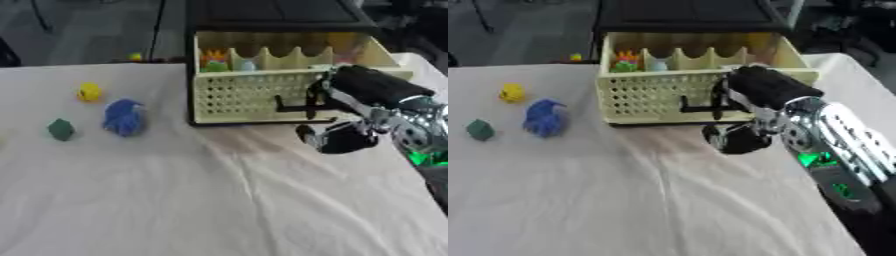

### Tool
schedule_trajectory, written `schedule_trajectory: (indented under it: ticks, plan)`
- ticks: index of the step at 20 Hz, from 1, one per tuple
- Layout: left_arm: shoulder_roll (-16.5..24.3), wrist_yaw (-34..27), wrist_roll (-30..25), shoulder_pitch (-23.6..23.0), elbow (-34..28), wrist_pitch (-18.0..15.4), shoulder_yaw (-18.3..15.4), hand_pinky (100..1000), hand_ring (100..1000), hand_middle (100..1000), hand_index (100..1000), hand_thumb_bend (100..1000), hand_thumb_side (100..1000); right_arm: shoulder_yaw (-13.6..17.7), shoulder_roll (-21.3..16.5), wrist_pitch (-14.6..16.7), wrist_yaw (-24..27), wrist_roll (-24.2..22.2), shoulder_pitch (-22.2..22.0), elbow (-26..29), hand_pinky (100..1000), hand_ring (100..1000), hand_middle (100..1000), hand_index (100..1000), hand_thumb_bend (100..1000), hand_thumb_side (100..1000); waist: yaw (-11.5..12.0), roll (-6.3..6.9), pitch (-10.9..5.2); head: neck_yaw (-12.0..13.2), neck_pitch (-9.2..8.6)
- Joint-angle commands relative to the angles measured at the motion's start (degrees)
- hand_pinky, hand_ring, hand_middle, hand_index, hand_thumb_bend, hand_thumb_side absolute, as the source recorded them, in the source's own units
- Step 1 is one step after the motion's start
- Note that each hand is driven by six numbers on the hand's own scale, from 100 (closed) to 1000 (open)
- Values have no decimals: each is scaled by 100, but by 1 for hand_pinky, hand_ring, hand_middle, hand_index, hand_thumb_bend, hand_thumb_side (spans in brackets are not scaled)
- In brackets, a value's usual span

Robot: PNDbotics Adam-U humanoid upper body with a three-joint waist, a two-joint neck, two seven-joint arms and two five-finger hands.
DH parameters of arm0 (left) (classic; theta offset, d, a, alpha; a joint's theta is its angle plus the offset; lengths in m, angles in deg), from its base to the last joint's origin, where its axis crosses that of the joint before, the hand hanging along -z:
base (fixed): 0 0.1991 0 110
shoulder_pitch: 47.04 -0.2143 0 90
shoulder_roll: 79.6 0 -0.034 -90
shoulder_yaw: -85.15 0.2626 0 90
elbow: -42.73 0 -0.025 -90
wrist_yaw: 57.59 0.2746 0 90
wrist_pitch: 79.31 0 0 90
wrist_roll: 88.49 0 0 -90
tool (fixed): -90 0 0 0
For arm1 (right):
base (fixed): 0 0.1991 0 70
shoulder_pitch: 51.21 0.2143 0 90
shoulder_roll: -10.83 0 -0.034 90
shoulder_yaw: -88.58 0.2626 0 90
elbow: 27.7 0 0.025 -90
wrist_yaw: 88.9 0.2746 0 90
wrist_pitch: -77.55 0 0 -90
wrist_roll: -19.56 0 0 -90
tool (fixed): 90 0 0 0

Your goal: Pick up objects from table and place into drawer.

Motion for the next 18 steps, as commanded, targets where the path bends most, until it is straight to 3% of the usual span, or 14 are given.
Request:
schedule_trajectory:
  ticks: [1,5,10,18]
  plan:
    - [100,-14,23,59,-91,-2,-85,711,791,849,961,260,990,58,-184,4,-71,63,39,124,100,100,100,617,291,292,-2,13,-102,17,-66]
    - [97,-15,23,56,-91,0,-88,711,791,848,961,258,990,34,-191,71,-78,86,26,124,100,100,100,676,300,308,-8,10,-105,19,-65]
    - [84,-20,18,55,-91,2,-90,710,790,848,960,255,989,-18,-205,161,163,-197,-100,124,100,100,100,867,363,281,-15,19,-94,13,-76]
    - [85,-15,14,50,-91,3,-95,710,790,848,960,255,990,117,-227,450,372,48,-82,124,100,100,100,867,348,325,-46,32,-95,46,-60]
